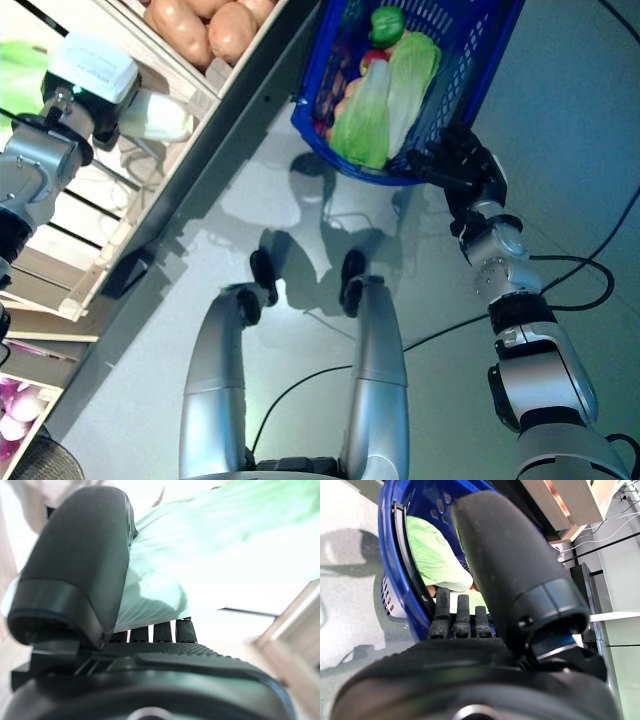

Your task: Put vegetables into the basket

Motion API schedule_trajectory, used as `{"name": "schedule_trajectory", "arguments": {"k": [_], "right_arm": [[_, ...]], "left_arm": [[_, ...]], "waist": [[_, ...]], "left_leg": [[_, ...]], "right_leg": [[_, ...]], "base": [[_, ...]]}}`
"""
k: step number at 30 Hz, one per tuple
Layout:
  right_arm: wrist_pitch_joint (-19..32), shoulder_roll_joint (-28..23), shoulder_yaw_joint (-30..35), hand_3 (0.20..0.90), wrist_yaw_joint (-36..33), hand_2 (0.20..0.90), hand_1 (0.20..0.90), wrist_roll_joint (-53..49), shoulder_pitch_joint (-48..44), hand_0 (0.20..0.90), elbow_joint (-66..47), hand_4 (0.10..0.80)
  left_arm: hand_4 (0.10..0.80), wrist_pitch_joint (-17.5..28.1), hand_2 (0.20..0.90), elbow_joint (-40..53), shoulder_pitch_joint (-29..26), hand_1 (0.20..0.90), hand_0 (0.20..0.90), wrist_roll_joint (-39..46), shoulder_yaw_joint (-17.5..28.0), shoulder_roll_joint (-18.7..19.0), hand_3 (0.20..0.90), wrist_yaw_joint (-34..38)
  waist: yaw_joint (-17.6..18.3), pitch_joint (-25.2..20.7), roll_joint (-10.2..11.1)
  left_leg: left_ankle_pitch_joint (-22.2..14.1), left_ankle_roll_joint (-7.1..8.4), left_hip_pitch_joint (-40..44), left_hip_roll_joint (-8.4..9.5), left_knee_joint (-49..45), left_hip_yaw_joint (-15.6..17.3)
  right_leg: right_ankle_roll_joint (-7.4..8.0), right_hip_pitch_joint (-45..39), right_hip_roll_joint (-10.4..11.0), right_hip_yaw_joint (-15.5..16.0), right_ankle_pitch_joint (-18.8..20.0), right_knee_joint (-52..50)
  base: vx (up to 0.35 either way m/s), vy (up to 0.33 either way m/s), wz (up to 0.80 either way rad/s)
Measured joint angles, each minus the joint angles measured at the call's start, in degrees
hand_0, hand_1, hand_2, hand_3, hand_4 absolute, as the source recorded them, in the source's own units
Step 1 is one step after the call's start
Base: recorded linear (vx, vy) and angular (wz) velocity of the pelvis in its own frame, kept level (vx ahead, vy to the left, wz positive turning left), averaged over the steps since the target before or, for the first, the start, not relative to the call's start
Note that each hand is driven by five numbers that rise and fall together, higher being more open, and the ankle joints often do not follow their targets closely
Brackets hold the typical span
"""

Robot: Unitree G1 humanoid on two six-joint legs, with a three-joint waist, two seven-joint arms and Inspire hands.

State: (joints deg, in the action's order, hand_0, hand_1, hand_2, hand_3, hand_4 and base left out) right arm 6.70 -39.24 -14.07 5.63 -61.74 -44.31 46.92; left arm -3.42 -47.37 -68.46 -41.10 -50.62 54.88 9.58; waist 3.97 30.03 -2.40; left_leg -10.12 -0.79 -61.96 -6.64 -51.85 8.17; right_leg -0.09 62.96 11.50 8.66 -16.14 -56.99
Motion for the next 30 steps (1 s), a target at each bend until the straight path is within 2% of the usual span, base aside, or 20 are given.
{"name": "schedule_trajectory", "arguments": {"k": [5,10,15,18,22,27,30], "right_arm": [[-0.01,0.20,0.01,0.900,0.07,0.900,0.900,0.07,2.66,0.900,-0.02,0.800],[-0.07,1.14,0.07,0.900,0.29,0.900,0.900,0.60,6.22,0.900,-0.06,0.800],[-0.26,4.50,0.20,0.900,0.40,0.900,0.900,4.92,10.78,0.900,-2.41,0.800],[-0.82,6.67,0.21,0.900,0.43,0.900,0.900,9.18,15.24,0.900,-7.91,0.800],[-2.62,7.73,0.09,0.900,2.77,0.900,0.900,16.51,20.74,0.900,-15.11,0.800],[-4.71,8.05,0.14,0.900,9.25,0.900,0.900,21.11,24.67,0.900,-20.22,0.800],[-5.69,8.49,0.34,0.900,13.40,0.900,0.900,21.25,26.98,0.900,-24.42,0.800]], "left_arm": [[0.400,1.14,0.300,-2.26,7.70,0.300,0.300,13.10,5.21,-2.84,0.300,2.82],[0.400,6.51,0.300,-3.09,17.68,0.300,0.300,25.68,13.41,-5.85,0.300,3.02],[0.400,8.89,0.300,-0.93,25.88,0.300,0.300,33.06,21.89,-6.91,0.300,2.98],[0.400,9.24,0.300,2.59,30.99,0.300,0.300,36.83,26.80,-7.03,0.300,2.98],[0.400,10.10,0.300,8.76,37.40,0.300,0.300,41.51,32.55,-7.92,0.300,2.88],[0.400,11.42,0.300,13.73,42.47,0.300,0.300,44.79,38.47,-9.84,0.300,2.26],[0.400,12.69,0.300,16.22,46.03,0.300,0.300,48.98,43.40,-11.80,0.300,1.83]], "waist": [[-0.15,0.01,0.01],[-0.26,0.05,0.25],[-0.27,0.04,2.45],[-0.40,-0.03,3.68],[-1.46,-0.13,4.20],[-2.98,-0.40,4.43],[-3.34,-2.95,4.42]], "left_leg": [[-0.13,0.13,3.08,0.05,0.26,-0.13],[-0.41,-0.18,8.70,0.37,1.08,-0.88],[-0.37,0.46,17.77,0.71,4.14,-0.93],[0.27,1.38,24.72,1.12,8.71,-0.97],[1.40,2.29,33.70,1.98,15.45,-1.37],[3.48,3.22,45.66,2.26,25.60,-1.42],[5.23,3.53,53.17,2.49,33.24,-1.54]], "right_leg": [[0.10,-3.17,0.00,0.11,-0.32,0.12],[0.07,-9.26,0.09,0.61,-1.01,0.87],[0.36,-17.92,0.19,0.99,-1.82,2.93],[0.53,-24.56,-0.10,1.53,-1.71,6.56],[0.66,-33.11,-0.63,2.61,-1.62,11.92],[1.28,-44.86,-1.44,4.79,-0.78,20.16],[1.94,-51.98,-2.32,6.00,0.17,26.47]], "base": [[0.005,0.001,0.01],[0.046,-0.001,0.06],[0.090,0.020,0.03],[0.131,0.017,0.01],[0.159,0.005,0.01],[0.164,-0.003,0.07],[0.179,-0.021,0.11]]}}
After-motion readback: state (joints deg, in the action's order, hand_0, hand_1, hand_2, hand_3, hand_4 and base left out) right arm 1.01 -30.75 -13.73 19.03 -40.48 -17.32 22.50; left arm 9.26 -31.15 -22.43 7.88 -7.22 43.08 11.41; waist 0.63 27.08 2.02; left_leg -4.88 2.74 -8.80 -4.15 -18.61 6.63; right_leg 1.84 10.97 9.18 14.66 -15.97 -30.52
